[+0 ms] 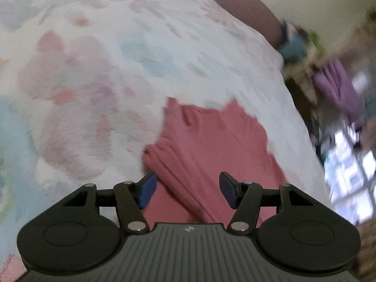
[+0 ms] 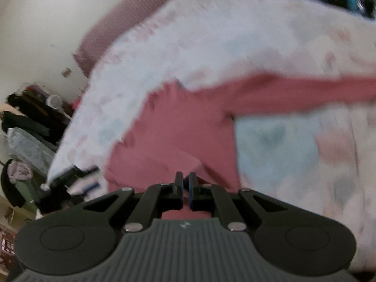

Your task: Fold small clothes

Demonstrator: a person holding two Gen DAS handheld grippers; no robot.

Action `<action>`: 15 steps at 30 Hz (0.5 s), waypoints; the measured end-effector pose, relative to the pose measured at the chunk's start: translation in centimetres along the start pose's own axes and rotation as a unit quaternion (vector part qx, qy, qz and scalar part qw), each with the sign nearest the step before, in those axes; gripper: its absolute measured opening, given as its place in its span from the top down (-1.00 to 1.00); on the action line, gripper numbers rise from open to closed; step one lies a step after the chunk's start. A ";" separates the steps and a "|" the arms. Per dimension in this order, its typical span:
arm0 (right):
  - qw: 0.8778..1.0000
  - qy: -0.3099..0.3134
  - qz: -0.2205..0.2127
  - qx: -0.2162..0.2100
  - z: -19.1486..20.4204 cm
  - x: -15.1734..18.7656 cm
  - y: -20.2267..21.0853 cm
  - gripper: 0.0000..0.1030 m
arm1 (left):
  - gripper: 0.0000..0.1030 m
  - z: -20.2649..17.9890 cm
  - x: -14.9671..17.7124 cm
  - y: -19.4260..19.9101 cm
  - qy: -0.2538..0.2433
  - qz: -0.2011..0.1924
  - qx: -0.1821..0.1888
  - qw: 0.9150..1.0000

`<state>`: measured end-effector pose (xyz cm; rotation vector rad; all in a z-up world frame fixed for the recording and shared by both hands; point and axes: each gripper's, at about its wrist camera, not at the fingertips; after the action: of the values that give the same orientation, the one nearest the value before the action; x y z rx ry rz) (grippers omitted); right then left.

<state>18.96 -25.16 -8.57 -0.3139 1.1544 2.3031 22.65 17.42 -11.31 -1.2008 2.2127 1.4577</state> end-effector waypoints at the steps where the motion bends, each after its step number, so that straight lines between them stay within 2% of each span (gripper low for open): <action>1: 1.000 -0.010 0.009 0.007 -0.8 0.8 -0.5 1.00 | -0.34 -0.8 0.2 -0.1 -0.025 0.005 0.006 1.000; 5: 0.999 -0.029 0.028 0.028 -2.9 3.1 -1.6 1.00 | -0.34 -4.3 1.1 -1.1 -0.121 0.031 0.024 0.992; 10: 0.999 -0.025 0.016 0.027 -2.9 3.4 -0.3 1.00 | -0.34 -6.3 1.8 -1.7 -0.146 0.045 0.045 0.987; 15: 1.000 -0.023 -0.013 -0.003 -1.8 2.0 2.2 1.00 | -0.34 -7.4 2.8 -1.5 -0.170 0.048 0.061 0.982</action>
<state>16.00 -26.90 -9.06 -0.2748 1.1152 2.2803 23.70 9.50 -10.35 -0.7511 2.1103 1.4158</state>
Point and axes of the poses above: each gripper's, at about its wrist camera, not at the fingertips, and y roughly against the way its jaws point, z to its left, x to its underside, and after that the axes turned 7 degrees about -y, right-handed
